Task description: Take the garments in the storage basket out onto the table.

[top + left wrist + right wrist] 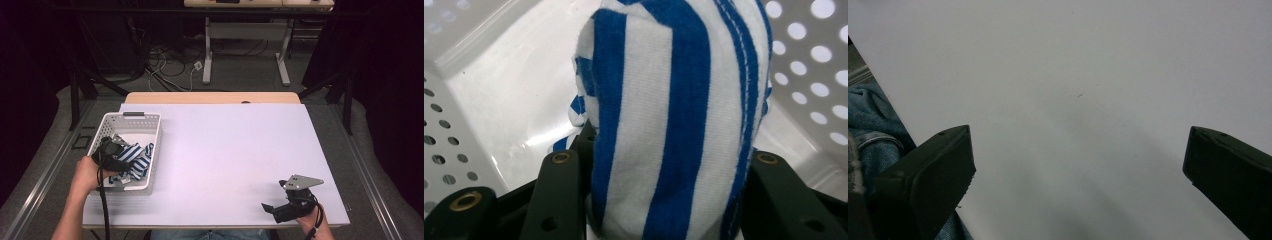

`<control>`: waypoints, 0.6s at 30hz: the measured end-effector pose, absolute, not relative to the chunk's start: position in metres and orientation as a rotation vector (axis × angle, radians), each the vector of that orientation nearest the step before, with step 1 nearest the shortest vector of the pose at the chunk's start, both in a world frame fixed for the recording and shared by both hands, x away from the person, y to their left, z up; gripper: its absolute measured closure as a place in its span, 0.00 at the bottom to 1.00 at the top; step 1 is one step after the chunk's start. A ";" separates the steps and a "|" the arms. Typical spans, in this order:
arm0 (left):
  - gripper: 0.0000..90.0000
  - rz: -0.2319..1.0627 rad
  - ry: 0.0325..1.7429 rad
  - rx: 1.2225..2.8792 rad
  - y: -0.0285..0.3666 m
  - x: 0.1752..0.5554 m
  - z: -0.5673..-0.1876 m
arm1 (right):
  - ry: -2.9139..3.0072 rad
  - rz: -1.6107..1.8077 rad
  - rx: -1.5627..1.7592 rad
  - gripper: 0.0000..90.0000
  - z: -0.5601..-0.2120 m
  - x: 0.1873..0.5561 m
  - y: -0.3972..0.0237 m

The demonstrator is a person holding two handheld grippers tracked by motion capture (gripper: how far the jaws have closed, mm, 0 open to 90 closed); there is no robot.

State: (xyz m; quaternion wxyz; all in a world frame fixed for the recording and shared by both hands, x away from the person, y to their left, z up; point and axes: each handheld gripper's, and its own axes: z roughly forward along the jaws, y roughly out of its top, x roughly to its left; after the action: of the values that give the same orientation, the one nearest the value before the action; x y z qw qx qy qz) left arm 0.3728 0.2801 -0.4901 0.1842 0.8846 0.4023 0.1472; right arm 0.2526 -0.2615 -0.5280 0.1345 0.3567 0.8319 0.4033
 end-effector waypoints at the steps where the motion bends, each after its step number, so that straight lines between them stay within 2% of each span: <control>1: 0.61 0.414 1.133 2.489 0.279 0.373 -0.490 | 2.411 1.169 1.034 0.00 -0.528 0.253 -0.262; 18: 0.61 0.497 1.084 2.408 0.279 0.372 -0.474 | 2.407 1.161 1.022 0.00 -0.528 0.252 -0.261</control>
State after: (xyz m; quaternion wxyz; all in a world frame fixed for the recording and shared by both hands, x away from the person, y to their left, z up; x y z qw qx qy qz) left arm 0.3717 0.2795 -0.4738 0.2252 0.8731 0.3931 0.1803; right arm 0.2522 -0.2607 -0.5280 0.1399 0.3537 0.8329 0.4020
